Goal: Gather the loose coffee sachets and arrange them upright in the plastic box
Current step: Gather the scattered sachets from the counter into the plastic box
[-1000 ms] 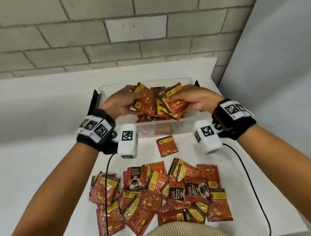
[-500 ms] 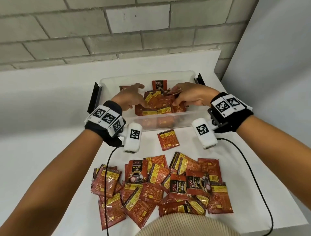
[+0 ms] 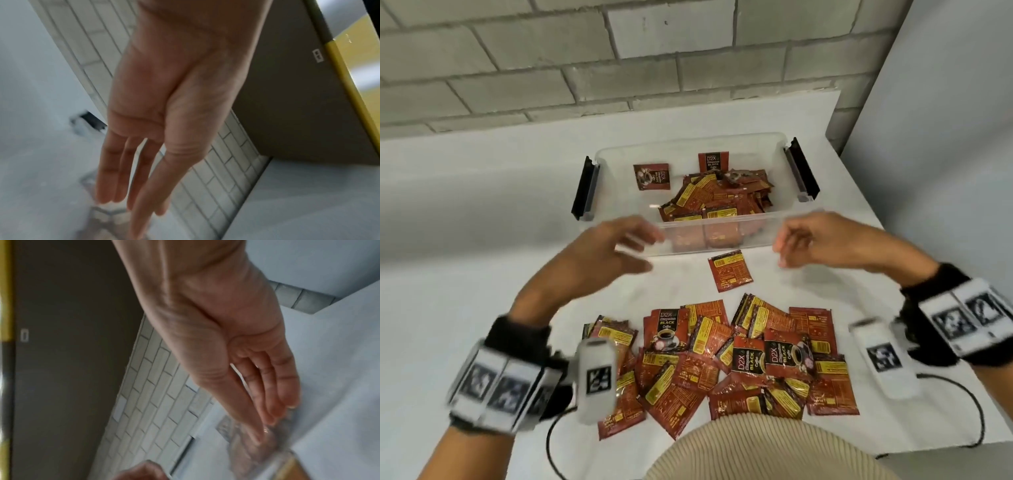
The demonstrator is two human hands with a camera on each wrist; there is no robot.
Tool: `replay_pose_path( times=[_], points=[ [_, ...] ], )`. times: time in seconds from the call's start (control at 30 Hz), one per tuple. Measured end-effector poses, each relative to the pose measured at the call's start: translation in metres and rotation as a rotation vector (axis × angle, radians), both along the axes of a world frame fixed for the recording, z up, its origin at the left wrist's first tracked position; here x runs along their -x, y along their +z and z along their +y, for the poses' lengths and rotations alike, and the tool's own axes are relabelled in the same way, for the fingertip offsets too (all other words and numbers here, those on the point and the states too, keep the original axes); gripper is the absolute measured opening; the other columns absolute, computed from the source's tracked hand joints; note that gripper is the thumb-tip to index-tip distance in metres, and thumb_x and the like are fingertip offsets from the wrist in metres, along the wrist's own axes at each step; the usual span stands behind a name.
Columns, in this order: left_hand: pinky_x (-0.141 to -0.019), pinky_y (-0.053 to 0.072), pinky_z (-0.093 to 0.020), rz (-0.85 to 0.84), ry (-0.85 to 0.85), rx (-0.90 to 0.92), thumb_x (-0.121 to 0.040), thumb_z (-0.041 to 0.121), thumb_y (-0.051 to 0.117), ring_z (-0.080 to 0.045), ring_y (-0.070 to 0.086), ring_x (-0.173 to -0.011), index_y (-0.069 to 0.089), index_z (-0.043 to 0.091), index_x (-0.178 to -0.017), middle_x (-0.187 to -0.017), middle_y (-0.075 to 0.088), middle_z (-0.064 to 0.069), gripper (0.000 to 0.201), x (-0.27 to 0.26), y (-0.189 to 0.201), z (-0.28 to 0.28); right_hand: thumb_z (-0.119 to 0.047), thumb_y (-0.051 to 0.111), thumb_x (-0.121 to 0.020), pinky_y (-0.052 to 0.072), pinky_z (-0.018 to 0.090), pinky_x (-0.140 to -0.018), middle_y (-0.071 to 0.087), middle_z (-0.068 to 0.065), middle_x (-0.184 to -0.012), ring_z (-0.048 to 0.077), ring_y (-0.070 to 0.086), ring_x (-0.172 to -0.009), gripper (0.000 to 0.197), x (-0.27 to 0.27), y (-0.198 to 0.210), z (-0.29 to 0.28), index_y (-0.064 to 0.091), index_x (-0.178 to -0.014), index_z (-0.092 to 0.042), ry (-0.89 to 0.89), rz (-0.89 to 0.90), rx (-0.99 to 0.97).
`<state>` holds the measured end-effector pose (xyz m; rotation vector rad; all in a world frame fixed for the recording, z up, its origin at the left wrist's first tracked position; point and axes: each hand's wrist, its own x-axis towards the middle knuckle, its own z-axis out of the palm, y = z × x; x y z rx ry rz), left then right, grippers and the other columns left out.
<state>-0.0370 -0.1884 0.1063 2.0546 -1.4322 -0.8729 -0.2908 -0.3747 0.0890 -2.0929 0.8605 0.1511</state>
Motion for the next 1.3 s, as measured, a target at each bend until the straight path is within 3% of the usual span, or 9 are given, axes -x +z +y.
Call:
replay_pose_path(
  times=[0.1,0.23,0.43,0.53,0.73,0.93,1.0,1.1,1.3],
  points=[
    [-0.09,0.047,-0.027,-0.08,-0.039,-0.184,-0.081,0.011,0.074,-0.006,0.051,-0.11,0.057,0.045,-0.103,-0.119,0.054,0.017,0.044,-0.009,-0.035,0.039,-0.028,0.076,-0.079,0.042,0.021,-0.083,0.053,-0.009,-0.109,0.01,0.051,-0.103,0.041,0.026,-0.031,0.015,0.051,-0.111,-0.03,0.128,0.259,0.088],
    [-0.096,0.043,-0.037,-0.189,-0.079,-0.402,-0.077,0.006,0.074,-0.018,0.037,-0.118,0.046,0.05,-0.106,-0.121,0.045,0.011,0.06,-0.012,-0.07,0.068,-0.038,0.084,-0.067,0.035,0.035,-0.104,0.028,-0.008,-0.124,0.015,0.025,-0.125,0.085,0.044,-0.059,0.028,0.034,-0.136,-0.034,0.181,0.394,0.084],
    [-0.092,0.044,-0.045,-0.184,0.033,-0.257,-0.07,0.013,0.084,-0.024,0.046,-0.11,0.051,0.051,-0.094,-0.11,0.056,0.005,0.056,-0.018,-0.078,0.071,-0.034,0.082,-0.071,0.038,0.029,-0.095,0.032,-0.006,-0.112,0.013,0.029,-0.113,0.042,0.049,-0.072,0.023,0.052,-0.099,-0.023,0.092,0.301,0.123],
    [-0.081,0.045,-0.033,-0.18,0.067,-0.169,-0.071,0.014,0.083,-0.02,0.054,-0.099,0.057,0.041,-0.089,-0.1,0.061,0.005,0.042,-0.019,-0.076,0.065,-0.033,0.077,-0.077,0.042,0.024,-0.078,0.044,-0.007,-0.102,0.016,0.045,-0.1,0.031,0.051,-0.07,0.015,0.048,-0.088,-0.025,0.06,0.256,0.085],
    [-0.067,0.047,-0.026,-0.054,0.158,-0.185,-0.075,0.018,0.08,-0.017,0.065,-0.079,0.064,0.025,-0.089,-0.082,0.07,0.003,0.023,-0.03,-0.052,0.064,-0.016,0.071,-0.083,0.056,0.037,-0.08,0.073,-0.001,-0.096,0.02,0.068,-0.093,0.026,0.073,-0.057,0.004,0.049,-0.096,-0.013,-0.198,0.0,-0.221],
    [-0.062,0.045,-0.012,-0.071,0.078,-0.343,-0.073,0.012,0.082,-0.011,0.058,-0.086,0.054,0.037,-0.108,-0.103,0.054,0.004,0.051,-0.023,-0.068,0.074,-0.072,0.082,-0.028,0.056,0.025,-0.072,0.071,-0.007,-0.103,0.008,0.066,-0.097,0.099,0.098,-0.037,0.014,0.059,-0.11,-0.02,-0.33,-0.217,-0.305],
    [-0.057,0.041,-0.006,-0.116,0.092,-0.312,-0.072,0.007,0.082,-0.006,0.052,-0.086,0.059,0.028,-0.103,-0.103,0.049,0.0,0.044,-0.018,-0.079,0.074,-0.064,0.084,-0.042,0.057,0.029,-0.073,0.071,-0.003,-0.105,0.012,0.067,-0.096,0.086,0.104,-0.036,0.023,0.059,-0.111,-0.02,-0.253,-0.16,-0.35],
    [-0.058,0.039,-0.006,-0.111,0.162,-0.259,-0.069,0.008,0.084,-0.008,0.052,-0.088,0.062,0.023,-0.096,-0.103,0.049,0.001,0.038,-0.018,-0.087,0.076,-0.016,0.074,-0.079,0.055,0.028,-0.079,0.068,-0.003,-0.105,0.007,0.066,-0.096,0.037,0.108,-0.048,0.04,0.057,-0.111,-0.024,-0.105,0.041,-0.305],
    [-0.067,0.046,-0.021,-0.064,0.213,-0.193,-0.073,0.015,0.082,-0.016,0.061,-0.087,0.059,0.019,-0.089,-0.091,0.065,0.003,0.029,-0.021,-0.084,0.076,-0.014,0.069,-0.079,0.046,0.017,-0.077,0.047,-0.008,-0.105,0.008,0.053,-0.095,0.035,0.103,-0.07,0.049,0.05,-0.104,-0.03,0.04,0.24,-0.023]
  ],
)
